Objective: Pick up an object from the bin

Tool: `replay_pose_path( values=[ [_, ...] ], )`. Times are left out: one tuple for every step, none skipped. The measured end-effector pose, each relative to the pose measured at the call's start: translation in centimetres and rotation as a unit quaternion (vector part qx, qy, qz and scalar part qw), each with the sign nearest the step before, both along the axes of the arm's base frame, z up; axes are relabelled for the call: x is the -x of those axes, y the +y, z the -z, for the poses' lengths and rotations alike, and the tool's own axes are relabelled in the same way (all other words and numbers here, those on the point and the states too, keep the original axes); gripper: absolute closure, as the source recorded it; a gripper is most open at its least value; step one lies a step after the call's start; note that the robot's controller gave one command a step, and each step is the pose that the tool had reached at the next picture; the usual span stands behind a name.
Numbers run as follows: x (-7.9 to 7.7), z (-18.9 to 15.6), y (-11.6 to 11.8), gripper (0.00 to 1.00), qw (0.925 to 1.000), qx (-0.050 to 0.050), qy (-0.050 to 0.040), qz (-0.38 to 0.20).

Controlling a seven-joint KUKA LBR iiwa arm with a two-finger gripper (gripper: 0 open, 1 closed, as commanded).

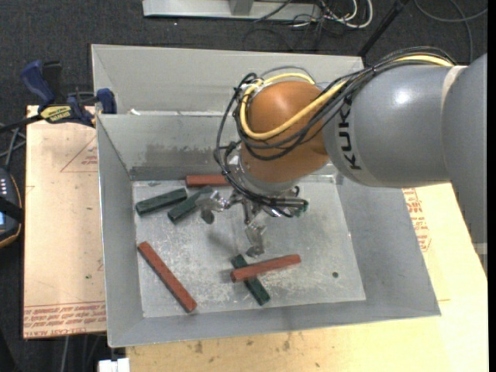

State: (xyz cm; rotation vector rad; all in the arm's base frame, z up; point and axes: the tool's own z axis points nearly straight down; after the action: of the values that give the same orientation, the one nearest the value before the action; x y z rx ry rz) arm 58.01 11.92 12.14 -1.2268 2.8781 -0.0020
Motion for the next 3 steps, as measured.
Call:
replay_pose_path(
  values=[
    [5.3,0.0,-5.2,0.00,0.9992,0.001,0.0065,0.039],
    [3.3,4.4,-5.4,1.00,0.9884,0.001,0.0053,-0.152],
    [3.3,4.4,-5.3,1.00,0.9884,0.001,0.0055,-0.152]
  ],
)
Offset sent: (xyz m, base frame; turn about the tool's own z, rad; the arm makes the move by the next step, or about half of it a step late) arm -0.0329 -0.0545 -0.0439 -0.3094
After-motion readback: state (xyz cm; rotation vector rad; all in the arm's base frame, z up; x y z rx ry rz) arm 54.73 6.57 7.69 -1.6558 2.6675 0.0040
